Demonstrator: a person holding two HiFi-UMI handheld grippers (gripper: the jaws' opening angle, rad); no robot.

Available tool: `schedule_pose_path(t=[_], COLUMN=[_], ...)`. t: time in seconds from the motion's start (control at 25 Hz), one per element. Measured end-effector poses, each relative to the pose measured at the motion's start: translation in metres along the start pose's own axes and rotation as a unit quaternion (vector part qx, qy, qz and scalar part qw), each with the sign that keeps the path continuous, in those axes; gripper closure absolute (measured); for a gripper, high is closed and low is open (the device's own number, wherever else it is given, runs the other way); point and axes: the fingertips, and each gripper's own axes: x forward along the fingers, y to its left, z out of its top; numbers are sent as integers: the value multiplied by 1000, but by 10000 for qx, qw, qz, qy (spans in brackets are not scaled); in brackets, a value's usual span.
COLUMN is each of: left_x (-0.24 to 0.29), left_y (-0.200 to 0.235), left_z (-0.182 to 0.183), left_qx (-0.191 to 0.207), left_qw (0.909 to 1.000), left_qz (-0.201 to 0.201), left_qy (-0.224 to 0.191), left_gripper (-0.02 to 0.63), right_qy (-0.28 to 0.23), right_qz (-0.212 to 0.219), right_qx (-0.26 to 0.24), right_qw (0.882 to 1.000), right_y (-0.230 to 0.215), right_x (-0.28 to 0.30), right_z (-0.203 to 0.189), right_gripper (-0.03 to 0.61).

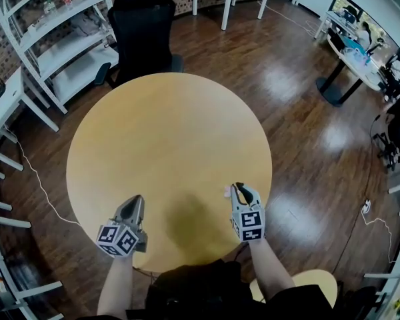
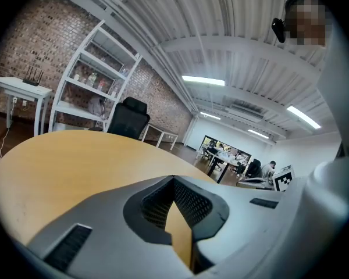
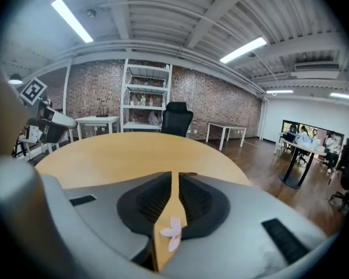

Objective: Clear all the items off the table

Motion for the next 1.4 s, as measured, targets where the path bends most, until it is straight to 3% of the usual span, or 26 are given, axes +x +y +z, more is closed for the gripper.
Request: schedule_pose_path(t=[0.32,0.48,0.68,0.84,1.0,1.2,1.4], left_x=[1,3,4,10,12,4,3], left_y=[-28,-39,-54,-79,-91,-95,-99], left_z=[48,58,64,67,80,80,77], left_qx=[281,364,413,750,676,798,849], left_qw=[9967,9939,9906,9858,9814,9807,9780], left_qz=[-585,-804,-989,-1227,-1516,-1499,-1666], left_qy=[-490,-667,-851,-869,-963,-965,-930], left_gripper=[614,614,614,614,614,614,614], right_qy=[-1329,-1720,-1784,-1829,-1885,-1790,-1770], right_qz=[-289,-439,-648,-677,-685,-692,-884], right_qx=[202,220,271,151,80,-259,-146], right_qw=[9905,9839,9814,9807,9796,9811,9801], right_y=[-8,-9,-17,-21,-17,0,10], right_x=[-65,-89,-102,-108,-108,-114,-132], right_z=[94,115,112,113,121,118,107], right_gripper=[574,574,574,574,574,574,574])
